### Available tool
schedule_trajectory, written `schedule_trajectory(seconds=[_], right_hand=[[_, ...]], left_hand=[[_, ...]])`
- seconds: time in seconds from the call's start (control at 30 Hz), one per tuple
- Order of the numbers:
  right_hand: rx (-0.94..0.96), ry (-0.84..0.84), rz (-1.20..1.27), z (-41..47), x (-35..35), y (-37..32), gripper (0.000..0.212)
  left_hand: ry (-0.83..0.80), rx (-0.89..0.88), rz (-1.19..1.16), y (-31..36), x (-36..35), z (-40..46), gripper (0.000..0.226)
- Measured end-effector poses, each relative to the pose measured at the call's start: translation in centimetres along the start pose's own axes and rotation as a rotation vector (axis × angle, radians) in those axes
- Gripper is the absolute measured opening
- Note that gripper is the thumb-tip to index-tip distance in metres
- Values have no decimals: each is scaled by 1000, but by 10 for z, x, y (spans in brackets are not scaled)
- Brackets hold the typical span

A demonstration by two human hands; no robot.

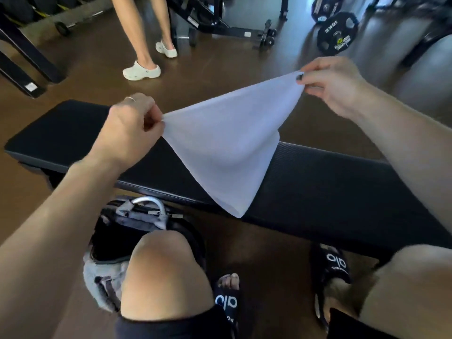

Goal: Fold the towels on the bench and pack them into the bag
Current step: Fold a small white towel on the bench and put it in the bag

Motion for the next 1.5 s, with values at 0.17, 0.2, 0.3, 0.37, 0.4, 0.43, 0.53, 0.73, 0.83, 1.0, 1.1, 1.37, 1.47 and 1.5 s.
schedule_trajectory(seconds=[0.17, 0.2, 0.3, 0.37, 0.4, 0.43, 0.53, 0.73, 0.83, 1.0, 1.1, 1.37, 1.47, 1.5], right_hand=[[64, 105, -5, -43, 49, -15, 22], [77, 130, -6, -49, 58, -19, 26], [100, 240, -62, -65, 85, -34, 22], [96, 312, -139, -75, 100, -42, 20], [87, 338, -173, -79, 106, -44, 22], [76, 354, -188, -82, 111, -45, 24], [60, 372, -125, -89, 117, -41, 28], [66, 374, -88, -98, 118, -36, 23], [58, 299, -133, -98, 107, -35, 29], [36, 236, -131, -95, 102, -37, 13], [35, 195, -147, -94, 101, -38, 9], [30, 157, -275, -91, 103, -36, 14], [36, 205, -281, -84, 108, -34, 14], [34, 225, -291, -81, 111, -33, 13]], left_hand=[[-29, -179, 94, 46, 22, 37, 11], [-26, -208, 110, 56, 25, 43, 14], [6, -283, 105, 81, 33, 56, 20], [43, -296, 68, 93, 38, 62, 18], [57, -294, 49, 98, 40, 64, 16], [64, -287, 34, 102, 40, 66, 16], [56, -232, -48, 106, 36, 71, 15], [15, -128, -253, 96, 28, 81, 11], [15, -109, -254, 93, 27, 82, 11], [39, -96, -243, 89, 28, 86, 10], [44, -80, -252, 83, 27, 89, 10], [14, -61, -216, 77, 17, 103, 11], [34, -78, -124, 84, 14, 110, 21], [43, -82, -84, 86, 12, 115, 22]])
Point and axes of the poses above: each hand's wrist, its own z-axis towards the middle knuckle, its own x-axis out of the back of the hand, y = z × x, the point moved 10 cm from there along z, towards the middle knuckle, and after that the axes turned 8 degrees about -y, right-handed, at the moved point
